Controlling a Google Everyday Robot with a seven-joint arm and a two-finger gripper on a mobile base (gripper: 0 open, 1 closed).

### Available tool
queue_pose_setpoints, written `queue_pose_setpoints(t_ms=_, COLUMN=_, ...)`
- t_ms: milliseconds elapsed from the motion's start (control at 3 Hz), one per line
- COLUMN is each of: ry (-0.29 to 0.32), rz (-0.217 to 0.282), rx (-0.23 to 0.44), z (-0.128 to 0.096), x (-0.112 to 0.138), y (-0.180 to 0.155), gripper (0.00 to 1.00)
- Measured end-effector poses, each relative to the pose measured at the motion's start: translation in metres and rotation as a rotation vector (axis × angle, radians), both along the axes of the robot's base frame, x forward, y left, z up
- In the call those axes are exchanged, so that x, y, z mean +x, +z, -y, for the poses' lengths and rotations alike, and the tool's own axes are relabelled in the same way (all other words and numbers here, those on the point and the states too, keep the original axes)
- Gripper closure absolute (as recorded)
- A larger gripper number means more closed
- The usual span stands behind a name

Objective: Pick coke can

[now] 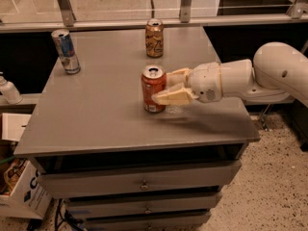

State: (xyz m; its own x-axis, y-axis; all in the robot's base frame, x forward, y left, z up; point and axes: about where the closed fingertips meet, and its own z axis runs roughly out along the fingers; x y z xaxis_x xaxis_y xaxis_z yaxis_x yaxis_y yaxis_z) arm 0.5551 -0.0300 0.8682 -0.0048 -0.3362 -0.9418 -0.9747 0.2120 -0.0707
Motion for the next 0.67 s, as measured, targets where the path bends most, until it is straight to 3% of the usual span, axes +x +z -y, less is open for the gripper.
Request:
queue_pose_setpoints(t_ms=333, ry=-0.008, rz=-0.003, rx=0.007, z=0.0026, x=0.0035, y=0.0051, gripper=1.0)
queue_pose_setpoints(t_ms=667, ry=-0.02, rz=0.0, rx=0.008, z=0.0111, x=0.0077, y=0.0146, gripper=1.0)
